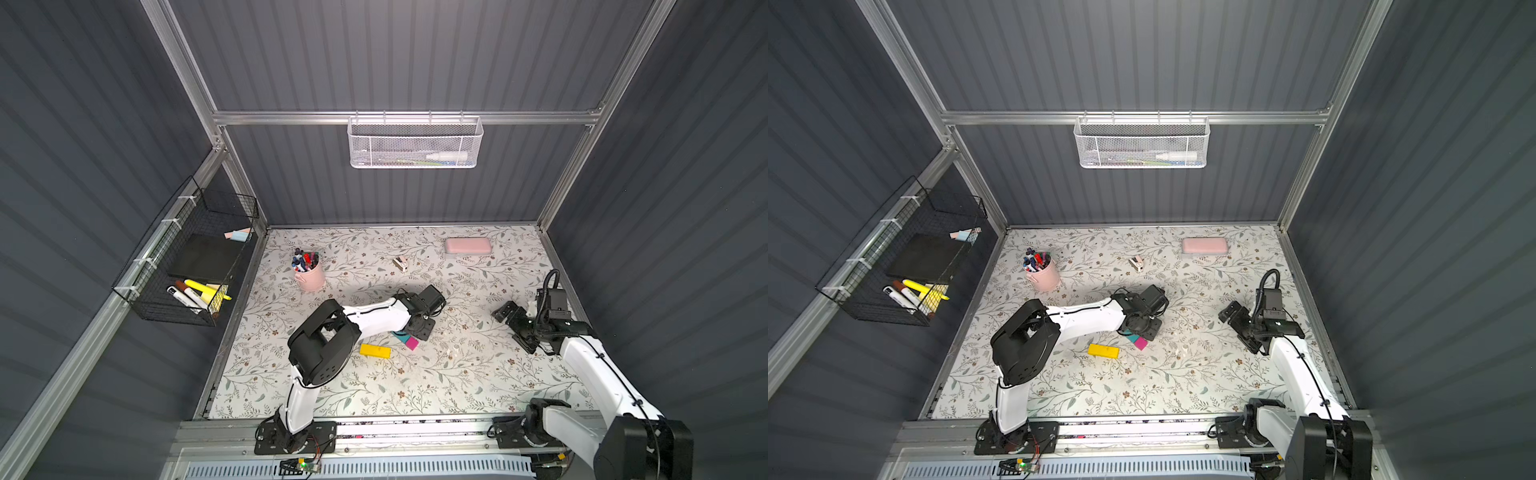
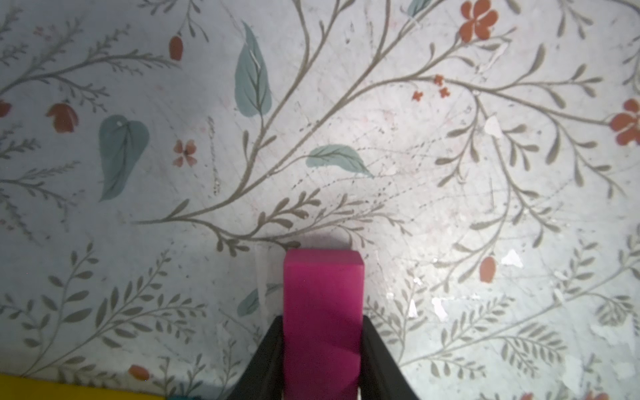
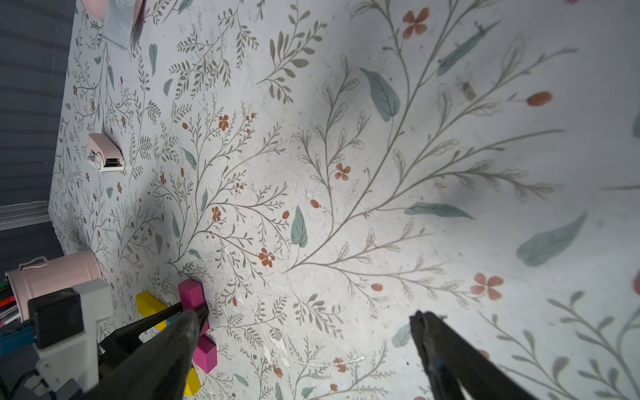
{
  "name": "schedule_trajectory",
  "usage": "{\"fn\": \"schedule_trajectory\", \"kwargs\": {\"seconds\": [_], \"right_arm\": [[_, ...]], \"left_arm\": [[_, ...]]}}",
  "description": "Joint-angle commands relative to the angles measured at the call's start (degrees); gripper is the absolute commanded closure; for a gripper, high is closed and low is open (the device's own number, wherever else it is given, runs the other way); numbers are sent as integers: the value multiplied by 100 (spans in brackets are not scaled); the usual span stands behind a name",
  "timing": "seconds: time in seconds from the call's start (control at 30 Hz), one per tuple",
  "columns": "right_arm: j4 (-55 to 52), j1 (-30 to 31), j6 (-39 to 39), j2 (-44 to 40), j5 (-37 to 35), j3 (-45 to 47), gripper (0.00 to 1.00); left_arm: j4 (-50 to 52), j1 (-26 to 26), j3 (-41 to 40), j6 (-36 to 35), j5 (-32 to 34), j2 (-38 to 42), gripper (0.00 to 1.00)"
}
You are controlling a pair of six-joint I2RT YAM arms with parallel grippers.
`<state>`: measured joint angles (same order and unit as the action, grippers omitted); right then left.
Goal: Assemble the letter v with building blocks
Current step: Assemble the building block at the center of the board.
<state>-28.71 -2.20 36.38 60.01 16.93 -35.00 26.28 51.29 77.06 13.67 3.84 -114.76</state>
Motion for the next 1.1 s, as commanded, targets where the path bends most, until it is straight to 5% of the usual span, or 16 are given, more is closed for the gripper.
{"fn": "schedule_trajectory", "kwargs": {"seconds": [0.0, 1.07], "right_arm": [[-92, 18, -8, -59, 39, 69, 1], [-72, 26, 8, -33, 65, 64, 1]], "left_arm": [[250, 43, -121, -84, -206, -74, 65], [404, 215, -156, 48, -36, -63, 64]]}}
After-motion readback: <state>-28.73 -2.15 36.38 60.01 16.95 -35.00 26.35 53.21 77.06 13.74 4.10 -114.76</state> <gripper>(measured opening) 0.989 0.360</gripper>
